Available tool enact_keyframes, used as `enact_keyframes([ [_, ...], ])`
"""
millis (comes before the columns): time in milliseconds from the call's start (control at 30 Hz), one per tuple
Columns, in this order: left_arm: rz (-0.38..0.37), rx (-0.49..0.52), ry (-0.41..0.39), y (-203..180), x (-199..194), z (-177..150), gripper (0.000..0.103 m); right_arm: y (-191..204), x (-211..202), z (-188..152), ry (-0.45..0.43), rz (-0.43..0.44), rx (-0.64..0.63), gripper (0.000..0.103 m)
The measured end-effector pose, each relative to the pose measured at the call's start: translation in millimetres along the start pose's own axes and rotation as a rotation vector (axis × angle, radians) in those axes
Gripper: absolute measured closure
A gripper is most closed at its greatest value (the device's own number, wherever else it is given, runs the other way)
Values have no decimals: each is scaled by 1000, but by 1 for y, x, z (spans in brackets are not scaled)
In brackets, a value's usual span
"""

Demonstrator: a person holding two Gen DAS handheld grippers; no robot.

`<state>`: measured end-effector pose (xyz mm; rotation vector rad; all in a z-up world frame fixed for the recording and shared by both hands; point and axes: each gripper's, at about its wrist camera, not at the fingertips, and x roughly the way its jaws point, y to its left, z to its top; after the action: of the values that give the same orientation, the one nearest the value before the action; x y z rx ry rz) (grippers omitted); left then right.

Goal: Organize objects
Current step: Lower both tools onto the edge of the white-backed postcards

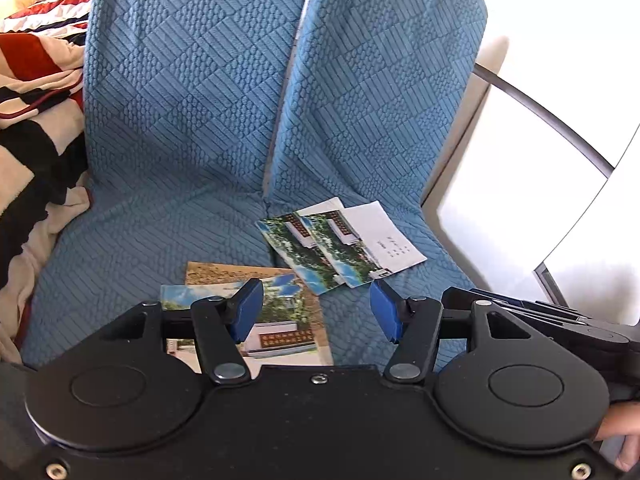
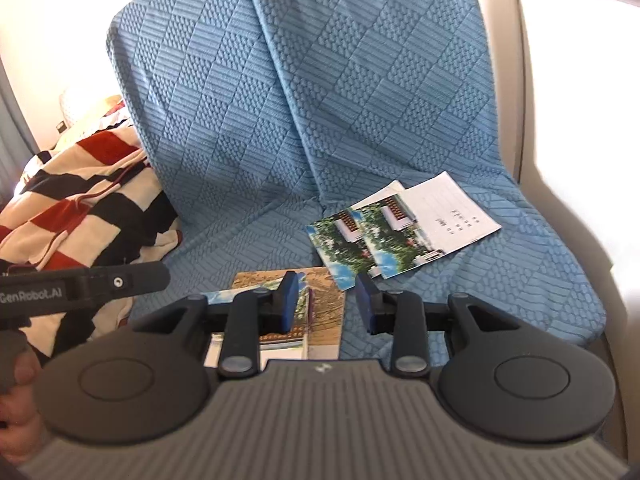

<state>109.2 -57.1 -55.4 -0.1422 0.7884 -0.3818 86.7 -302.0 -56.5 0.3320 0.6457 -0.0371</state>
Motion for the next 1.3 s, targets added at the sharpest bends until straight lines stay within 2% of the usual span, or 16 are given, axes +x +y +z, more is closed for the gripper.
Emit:
enact_keyframes([
  [333,-28,18,11,-19,25,2,46,-34,7,-8,20,-46,66,68],
  [600,-67,24,66,-19,59,4,46,-60,31,-12,54,-53,195,67],
  [667,-71,26,79,-18,70,6,46,-67,37,-11,57,-58,227,55],
  [733,-71,30,89,-17,82,7,46,-76,43,-10,66,-61,270,52],
  [1067,-63,89,169,-20,148,18,46,-124,100,-5,135,-7,522,51],
  [1300,-65,73,208,-16,188,23,46,-142,153,-6,181,32,643,52],
])
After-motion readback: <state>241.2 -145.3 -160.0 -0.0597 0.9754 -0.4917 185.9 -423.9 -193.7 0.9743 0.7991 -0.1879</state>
